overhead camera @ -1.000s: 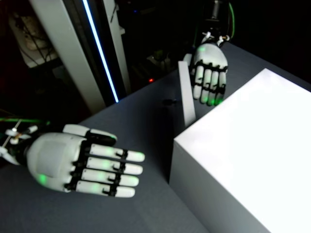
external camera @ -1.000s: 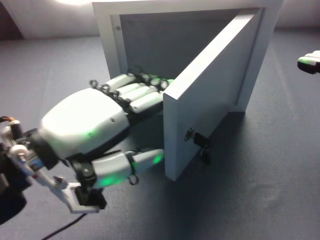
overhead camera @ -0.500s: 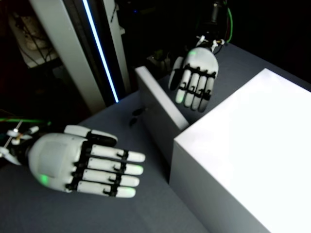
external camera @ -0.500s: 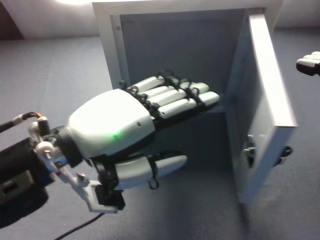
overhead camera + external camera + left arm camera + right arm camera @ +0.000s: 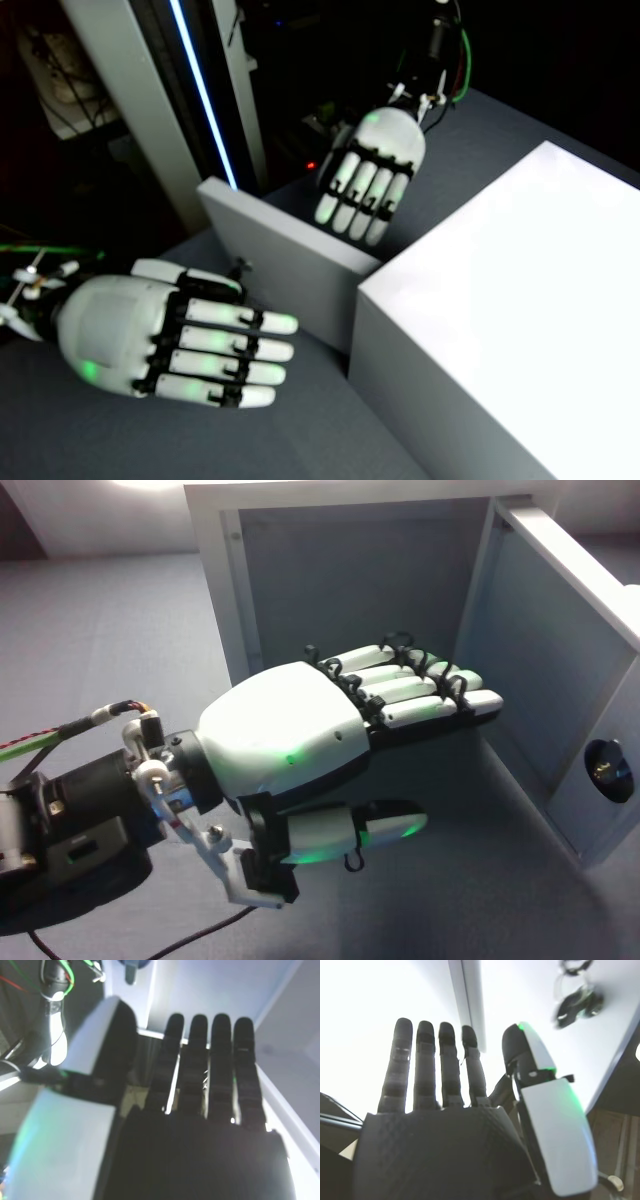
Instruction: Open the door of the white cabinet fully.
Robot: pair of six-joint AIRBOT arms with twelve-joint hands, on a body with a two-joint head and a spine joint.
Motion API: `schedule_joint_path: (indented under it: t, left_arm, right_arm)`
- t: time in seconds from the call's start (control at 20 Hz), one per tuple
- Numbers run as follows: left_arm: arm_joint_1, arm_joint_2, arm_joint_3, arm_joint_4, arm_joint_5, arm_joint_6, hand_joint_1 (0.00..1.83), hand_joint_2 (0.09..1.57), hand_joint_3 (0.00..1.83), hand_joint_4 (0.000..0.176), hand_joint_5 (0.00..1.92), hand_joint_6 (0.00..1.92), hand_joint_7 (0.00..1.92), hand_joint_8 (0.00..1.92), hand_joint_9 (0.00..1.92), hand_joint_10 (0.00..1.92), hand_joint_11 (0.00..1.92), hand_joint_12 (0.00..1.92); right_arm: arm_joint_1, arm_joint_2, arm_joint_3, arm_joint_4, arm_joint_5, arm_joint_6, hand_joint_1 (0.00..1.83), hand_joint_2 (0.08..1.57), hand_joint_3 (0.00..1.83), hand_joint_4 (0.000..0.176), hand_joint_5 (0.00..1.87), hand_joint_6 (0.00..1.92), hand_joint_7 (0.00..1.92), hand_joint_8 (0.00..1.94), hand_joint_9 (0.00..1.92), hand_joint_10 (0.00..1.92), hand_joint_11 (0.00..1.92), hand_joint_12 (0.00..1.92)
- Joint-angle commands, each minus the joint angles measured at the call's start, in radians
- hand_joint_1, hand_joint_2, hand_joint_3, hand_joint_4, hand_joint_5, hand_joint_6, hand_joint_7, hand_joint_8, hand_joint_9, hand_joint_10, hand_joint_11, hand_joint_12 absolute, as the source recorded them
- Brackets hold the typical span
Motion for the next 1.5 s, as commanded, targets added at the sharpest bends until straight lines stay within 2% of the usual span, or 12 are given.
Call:
schedule_joint_path:
  t: [0.0,0.2,0.4,0.6,0.7,0.75,0.85,1.0,1.05,1.1,1.2,1.45]
  left_arm:
    - [-0.018,-0.005,0.002,-0.004,-0.127,-0.003,0.74,1.31,0.0,0.0,0.28,0.0,0.26,0.0,0.24,0.0,0.13,0.32]
    - [-0.051,-0.043,0.024,0.013,-0.115,-0.003,0.75,1.3,0.0,0.0,0.27,0.01,0.28,0.01,0.25,0.0,0.16,0.32]
    - [-0.073,-0.078,0.042,0.024,-0.104,-0.003,0.76,1.27,0.0,0.0,0.1,0.0,0.13,0.0,0.16,0.0,0.13,0.21]
    - [-0.092,-0.106,0.056,0.038,-0.085,-0.003,0.59,1.39,0.01,0.0,0.04,0.0,0.05,0.0,0.1,0.0,0.13,0.09]
    - [-0.093,-0.1,0.054,0.039,-0.086,-0.005,0.67,1.38,0.0,0.0,0.06,0.01,0.08,0.01,0.14,0.01,0.18,0.1]
    - [-0.082,-0.081,0.044,0.039,-0.092,-0.009,0.44,1.42,0.02,0.0,0.02,0.0,0.03,0.0,0.07,0.01,0.14,0.07]
    - [-0.068,-0.041,0.022,0.038,-0.096,-0.011,0.49,1.38,0.0,0.0,0.06,0.01,0.06,0.01,0.07,0.01,0.11,0.05]
    - [-0.04,0.015,0.002,0.023,-0.096,-0.011,0.65,1.35,0.0,0.0,0.17,0.01,0.16,0.01,0.17,0.01,0.23,0.08]
    - [-0.025,0.042,-0.008,0.009,-0.102,-0.011,0.51,1.42,0.02,0.0,0.16,0.0,0.16,0.0,0.17,0.01,0.22,0.07]
    - [-0.01,0.065,-0.018,-0.007,-0.114,-0.011,0.5,1.43,0.02,0.0,0.16,0.0,0.17,0.0,0.19,0.01,0.23,0.07]
    - [0.022,0.108,-0.036,-0.062,-0.147,0.005,0.46,1.47,0.02,0.0,0.12,0.0,0.13,0.0,0.2,0.0,0.24,0.07]
    - [0.173,0.229,-0.089,-0.208,-0.281,0.005,0.27,1.49,0.0,0.0,0.03,0.0,0.15,0.01,0.16,0.01,0.21,0.06]
  right_arm:
    - [0.006,0.001,0.008,0.025,0.128,0.008,0.61,1.39,0.0,0.0,0.3,0.0,0.27,0.0,0.23,0.0,0.01,0.51]
    - [0.006,-0.003,0.013,0.024,0.128,0.008,0.64,1.37,0.0,0.0,0.3,0.0,0.26,0.0,0.23,0.0,0.0,0.61]
    - [0.006,-0.005,0.017,0.022,0.127,0.009,0.67,1.38,0.0,0.0,0.3,0.0,0.27,0.0,0.23,0.0,0.0,0.58]
    - [0.006,-0.008,0.02,0.02,0.123,0.01,0.68,1.38,0.0,0.0,0.3,0.0,0.27,0.0,0.22,0.0,0.0,0.48]
    - [0.006,-0.008,0.02,0.02,0.123,0.013,0.69,1.38,0.0,0.0,0.3,0.0,0.26,0.0,0.21,0.0,0.0,0.46]
    - [0.006,-0.008,0.02,0.02,0.123,0.015,0.71,1.37,0.0,0.0,0.3,0.0,0.26,0.0,0.19,0.0,0.0,0.49]
    - [0.006,-0.003,0.019,0.03,0.124,0.016,0.71,1.38,0.0,0.0,0.3,0.01,0.28,0.01,0.23,0.01,0.01,0.53]
    - [0.006,0.009,0.017,0.069,0.144,0.016,0.74,1.4,0.0,0.0,0.3,0.0,0.27,0.0,0.25,0.0,0.11,0.38]
    - [0.006,0.014,0.015,0.079,0.154,0.016,0.72,1.42,0.0,0.0,0.27,0.0,0.25,0.0,0.25,0.0,0.16,0.29]
    - [0.006,0.02,0.012,0.088,0.162,0.016,0.66,1.43,0.0,0.0,0.26,0.0,0.25,0.0,0.24,0.0,0.19,0.21]
    - [0.006,0.023,0.008,0.11,0.178,0.015,0.72,1.42,0.0,0.0,0.26,0.0,0.22,0.0,0.18,0.0,0.11,0.14]
    - [-0.011,0.032,-0.004,0.148,0.223,0.015,0.73,1.42,0.0,0.0,0.26,0.0,0.25,0.0,0.2,0.0,0.13,0.12]
